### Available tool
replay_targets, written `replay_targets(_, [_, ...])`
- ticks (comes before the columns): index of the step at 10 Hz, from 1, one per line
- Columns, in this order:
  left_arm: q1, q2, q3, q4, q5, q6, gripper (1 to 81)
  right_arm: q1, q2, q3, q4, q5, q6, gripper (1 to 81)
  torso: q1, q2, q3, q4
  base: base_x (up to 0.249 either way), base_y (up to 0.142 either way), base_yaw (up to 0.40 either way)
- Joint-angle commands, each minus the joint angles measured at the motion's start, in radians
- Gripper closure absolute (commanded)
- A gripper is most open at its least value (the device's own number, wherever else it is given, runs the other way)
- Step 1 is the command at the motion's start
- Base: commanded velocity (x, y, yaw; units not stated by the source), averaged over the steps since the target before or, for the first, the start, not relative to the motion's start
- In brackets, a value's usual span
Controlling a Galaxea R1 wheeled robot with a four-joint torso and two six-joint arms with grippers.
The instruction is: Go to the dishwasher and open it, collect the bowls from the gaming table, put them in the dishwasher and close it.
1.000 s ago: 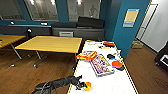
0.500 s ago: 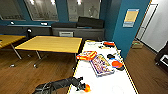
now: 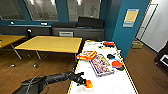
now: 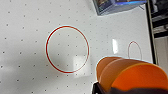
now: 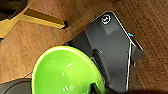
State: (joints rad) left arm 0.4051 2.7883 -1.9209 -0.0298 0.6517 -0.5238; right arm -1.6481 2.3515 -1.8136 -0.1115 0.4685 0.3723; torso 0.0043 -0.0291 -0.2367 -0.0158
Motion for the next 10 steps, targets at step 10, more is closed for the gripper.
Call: replay_targets(10, [0.253,-0.611,0.511,0.218,-0.135,0.007,81.1,0.006,-0.058,0.033,-0.07,-0.045,0.0,81.1,0.0,0.0,0.066,0.0,0.0,0.0,0.0])
